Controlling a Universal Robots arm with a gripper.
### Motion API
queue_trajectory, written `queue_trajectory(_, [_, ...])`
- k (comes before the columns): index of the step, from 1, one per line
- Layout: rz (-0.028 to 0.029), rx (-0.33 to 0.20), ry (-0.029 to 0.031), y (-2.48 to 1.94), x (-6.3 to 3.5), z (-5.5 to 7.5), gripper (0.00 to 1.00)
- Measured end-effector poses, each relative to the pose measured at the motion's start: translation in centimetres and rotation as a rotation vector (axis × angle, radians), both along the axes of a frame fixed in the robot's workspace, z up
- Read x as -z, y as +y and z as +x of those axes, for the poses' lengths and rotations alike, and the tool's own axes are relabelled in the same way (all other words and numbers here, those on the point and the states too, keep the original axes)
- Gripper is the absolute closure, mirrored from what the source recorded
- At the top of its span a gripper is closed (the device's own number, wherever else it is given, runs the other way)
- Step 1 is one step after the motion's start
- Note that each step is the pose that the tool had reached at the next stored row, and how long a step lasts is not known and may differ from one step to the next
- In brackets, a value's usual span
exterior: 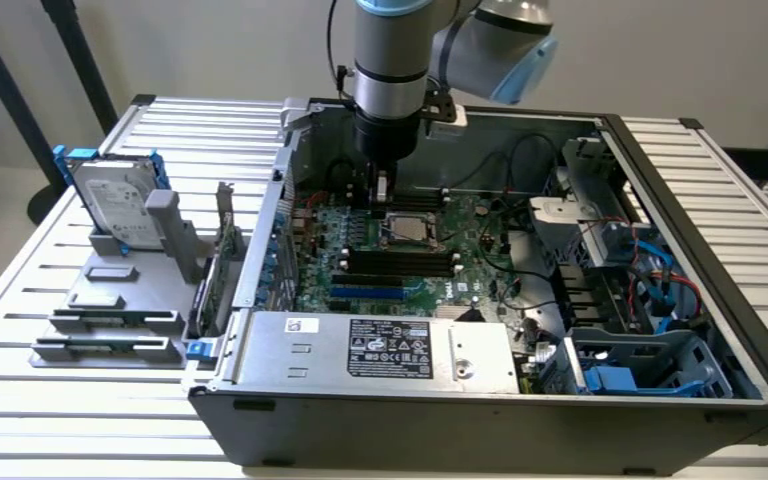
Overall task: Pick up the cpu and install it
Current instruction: 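Close the cpu cover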
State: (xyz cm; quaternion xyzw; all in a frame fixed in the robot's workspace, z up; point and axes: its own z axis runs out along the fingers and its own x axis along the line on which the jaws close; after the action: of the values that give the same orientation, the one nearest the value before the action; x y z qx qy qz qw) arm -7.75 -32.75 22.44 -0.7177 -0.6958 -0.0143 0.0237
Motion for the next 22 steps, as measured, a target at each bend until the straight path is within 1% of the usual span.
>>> queue_trajectory(9, [-0.0001,0.000,0.0001,0.00,0.00,0.0,0.89])
queue_trajectory(11, [-0.0001,0.000,0.0002,0.00,-0.02,0.2,0.89])
queue_trajectory(13, [0.0000,0.000,0.0009,-0.02,-0.07,0.8,0.89])
queue_trajectory(17, [0.0002,0.000,0.0060,-0.12,-0.39,2.4,0.89])
queue_trajectory(22, [0.0006,-0.001,0.0105,-0.27,-1.14,4.6,0.89])
